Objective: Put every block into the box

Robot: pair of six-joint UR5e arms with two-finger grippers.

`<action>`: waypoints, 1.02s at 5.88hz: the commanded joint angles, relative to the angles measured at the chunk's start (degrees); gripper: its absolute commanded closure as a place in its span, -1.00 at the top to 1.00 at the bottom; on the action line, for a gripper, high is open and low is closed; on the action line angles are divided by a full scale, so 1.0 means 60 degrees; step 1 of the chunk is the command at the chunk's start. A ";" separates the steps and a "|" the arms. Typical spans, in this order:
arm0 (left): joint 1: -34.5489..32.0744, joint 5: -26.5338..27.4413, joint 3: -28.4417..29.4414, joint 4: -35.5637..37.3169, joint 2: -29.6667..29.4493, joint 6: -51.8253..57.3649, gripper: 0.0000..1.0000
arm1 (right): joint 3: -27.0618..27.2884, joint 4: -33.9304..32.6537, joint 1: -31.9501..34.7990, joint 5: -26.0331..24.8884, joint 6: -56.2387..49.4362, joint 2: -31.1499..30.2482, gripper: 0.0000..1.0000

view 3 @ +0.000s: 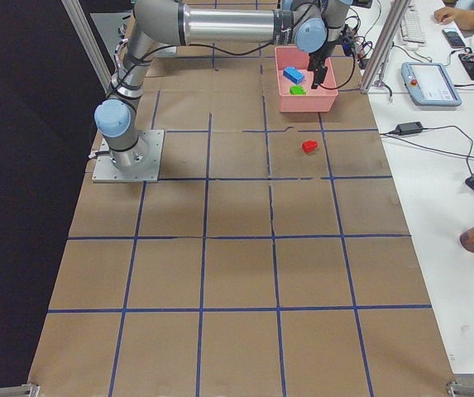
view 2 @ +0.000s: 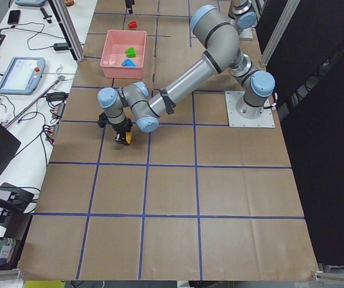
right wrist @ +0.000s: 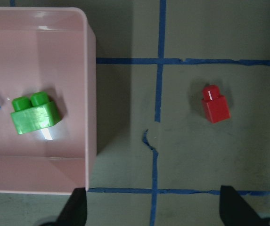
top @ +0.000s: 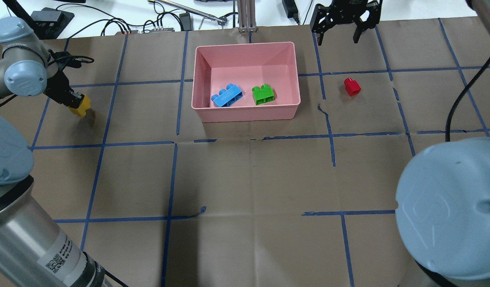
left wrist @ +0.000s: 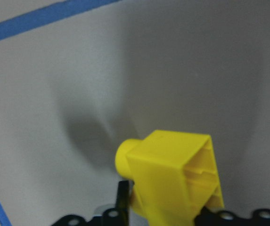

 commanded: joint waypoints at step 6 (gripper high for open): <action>-0.5203 -0.0272 0.1324 -0.1248 0.0587 -0.3930 -1.00 | 0.0127 -0.1620 -0.0902 -0.0078 -0.2367 0.2499 0.98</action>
